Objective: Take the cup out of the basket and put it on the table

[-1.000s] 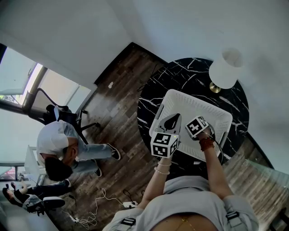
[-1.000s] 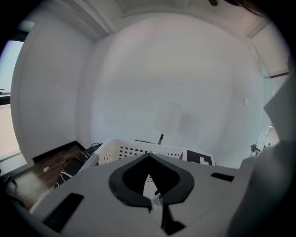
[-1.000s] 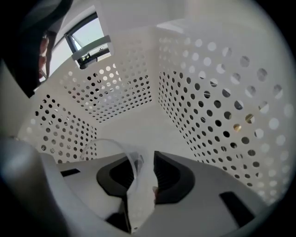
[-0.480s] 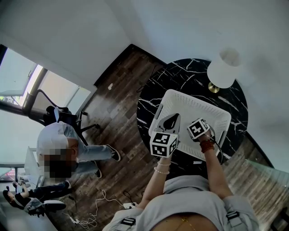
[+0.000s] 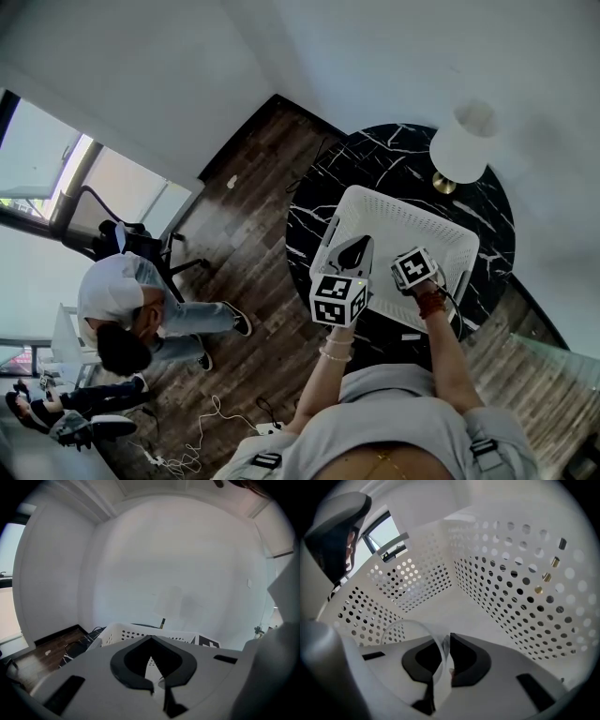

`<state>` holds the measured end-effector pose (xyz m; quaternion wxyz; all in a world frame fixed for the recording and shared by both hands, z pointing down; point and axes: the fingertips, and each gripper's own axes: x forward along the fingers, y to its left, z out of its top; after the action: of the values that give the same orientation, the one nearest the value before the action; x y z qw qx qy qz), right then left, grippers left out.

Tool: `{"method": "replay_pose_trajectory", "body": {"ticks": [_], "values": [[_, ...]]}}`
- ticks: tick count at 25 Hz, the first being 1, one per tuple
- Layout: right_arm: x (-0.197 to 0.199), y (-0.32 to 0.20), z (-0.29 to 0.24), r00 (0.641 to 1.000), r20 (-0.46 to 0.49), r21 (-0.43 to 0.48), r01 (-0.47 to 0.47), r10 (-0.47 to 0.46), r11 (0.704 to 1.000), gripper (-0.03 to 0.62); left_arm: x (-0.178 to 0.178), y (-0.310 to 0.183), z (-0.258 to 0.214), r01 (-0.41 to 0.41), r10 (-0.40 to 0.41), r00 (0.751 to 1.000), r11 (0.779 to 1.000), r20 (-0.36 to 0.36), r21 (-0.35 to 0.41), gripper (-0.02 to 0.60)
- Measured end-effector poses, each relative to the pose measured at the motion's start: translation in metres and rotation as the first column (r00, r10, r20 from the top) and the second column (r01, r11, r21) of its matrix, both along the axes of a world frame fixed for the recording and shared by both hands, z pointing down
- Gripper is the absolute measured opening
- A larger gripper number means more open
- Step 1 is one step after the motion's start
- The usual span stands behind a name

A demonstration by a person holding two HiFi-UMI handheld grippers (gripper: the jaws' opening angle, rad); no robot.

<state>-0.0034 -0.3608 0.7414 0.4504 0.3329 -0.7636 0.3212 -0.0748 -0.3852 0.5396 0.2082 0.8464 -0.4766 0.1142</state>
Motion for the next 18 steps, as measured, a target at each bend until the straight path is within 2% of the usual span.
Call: {"method": "replay_pose_trajectory", "body": {"ticks": [10,18], "values": [[-0.007,-0.003,-0.019,0.98,0.177,-0.015,-0.089,0.09,0.996,0.029,0.0,0.006,-0.006,0.007,-0.007,1.0,1.0,-0.001,0.01,0.006],[-0.01,-0.007,-0.042,0.963,0.243,0.014,-0.125,0.117,0.992,0.029,0.001,0.01,-0.009,0.01,-0.01,1.0,1.0,0.0,0.014,0.006]]}}
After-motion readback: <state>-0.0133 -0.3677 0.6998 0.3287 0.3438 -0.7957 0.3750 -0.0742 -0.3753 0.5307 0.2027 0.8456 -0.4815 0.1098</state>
